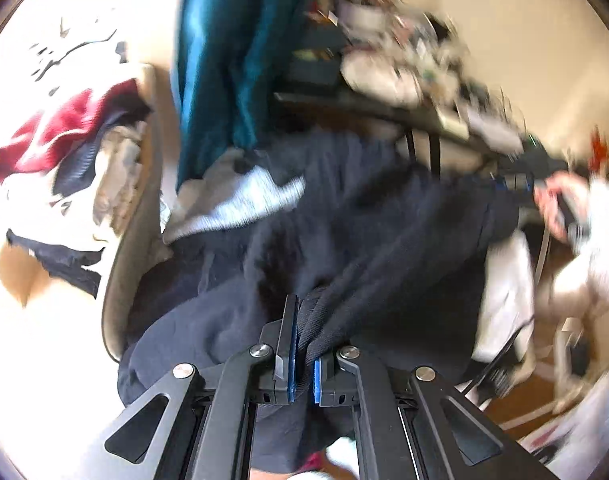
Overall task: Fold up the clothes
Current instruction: 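Lift the black garment with both grippers and carry it to the patterned bed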
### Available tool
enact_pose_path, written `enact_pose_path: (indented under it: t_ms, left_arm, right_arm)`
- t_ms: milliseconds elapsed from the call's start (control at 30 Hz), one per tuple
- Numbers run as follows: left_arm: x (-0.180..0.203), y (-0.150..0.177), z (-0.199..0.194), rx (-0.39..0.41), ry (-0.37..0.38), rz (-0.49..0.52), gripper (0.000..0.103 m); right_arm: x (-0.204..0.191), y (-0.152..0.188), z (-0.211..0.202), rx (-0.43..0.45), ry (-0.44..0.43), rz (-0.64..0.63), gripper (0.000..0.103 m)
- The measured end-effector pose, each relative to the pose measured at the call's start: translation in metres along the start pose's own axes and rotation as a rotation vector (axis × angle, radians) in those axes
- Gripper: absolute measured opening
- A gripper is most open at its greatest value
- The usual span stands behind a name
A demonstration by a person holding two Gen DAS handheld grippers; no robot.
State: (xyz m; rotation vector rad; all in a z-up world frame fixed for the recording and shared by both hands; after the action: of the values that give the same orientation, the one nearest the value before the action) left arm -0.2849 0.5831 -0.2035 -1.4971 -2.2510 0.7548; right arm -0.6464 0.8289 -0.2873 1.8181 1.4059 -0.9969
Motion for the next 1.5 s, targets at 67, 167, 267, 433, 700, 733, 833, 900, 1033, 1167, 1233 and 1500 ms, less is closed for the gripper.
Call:
enact_pose_path:
  t_ms: [67,167,267,433,700,733,833,900,1033,1167,1233,1500]
  left_arm:
    - [-0.015,-0.024,-0.021,0.066,-0.004,-0.066,0.004]
    - [-0.041,-0.070,-0.061,0.192,-0.011,-0.134,0.004]
    - [-0.069,-0.125,-0.112,0.339,0.016,-0.201,0.004]
    - [-0.086,-0.210,-0.211,0.599,0.056,-0.199,0.004]
    - [-0.047,-0.287,-0.301,0.780,0.258,-0.138,0.004]
    - [-0.037,-0.292,-0.304,0.776,0.290,-0.133,0.004]
    - [0.003,-0.307,-0.309,0.745,0.395,-0.109,0.004]
    - [0.039,-0.313,-0.314,0.738,0.436,-0.071,0.004]
    - [0.126,-0.311,-0.322,0.724,0.501,0.003,0.004]
    - [0.221,-0.304,-0.332,0.691,0.564,0.031,0.004]
    - [0.263,-0.300,-0.344,0.699,0.578,0.033,0.004]
    - [0.475,-0.251,-0.401,0.781,0.607,0.035,0.004]
  right_arm:
    - [-0.055,0.005,-0.020,0.045,-0.120,-0.084,0.004]
    - [-0.149,0.018,-0.053,0.085,-0.256,-0.238,0.004]
    - [-0.236,0.034,-0.094,0.132,-0.381,-0.373,0.004]
    - [-0.355,0.066,-0.170,0.216,-0.522,-0.564,0.004]
    - [-0.453,0.105,-0.317,0.427,-0.590,-0.685,0.004]
    - [-0.459,0.109,-0.338,0.463,-0.588,-0.694,0.004]
    - [-0.471,0.124,-0.404,0.585,-0.538,-0.751,0.004]
    - [-0.476,0.136,-0.453,0.656,-0.493,-0.786,0.004]
    - [-0.467,0.153,-0.542,0.765,-0.371,-0.821,0.004]
    - [-0.429,0.154,-0.624,0.852,-0.271,-0.832,0.004]
    - [-0.401,0.143,-0.659,0.868,-0.238,-0.824,0.004]
    - [-0.301,0.128,-0.843,0.869,-0.126,-0.878,0.004]
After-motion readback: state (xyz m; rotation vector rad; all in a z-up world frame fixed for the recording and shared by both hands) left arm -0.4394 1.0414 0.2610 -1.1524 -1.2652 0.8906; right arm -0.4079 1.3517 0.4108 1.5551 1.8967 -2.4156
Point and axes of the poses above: each gripper's, at about its wrist camera, not at the fingertips, and z roughly the way its jaws point, x to its right, y to its underside, the point moved 6 cm from there along z, roughly the way its jaws point, and after that the axes turned 15 degrees about -y, right-handed, at the moved point
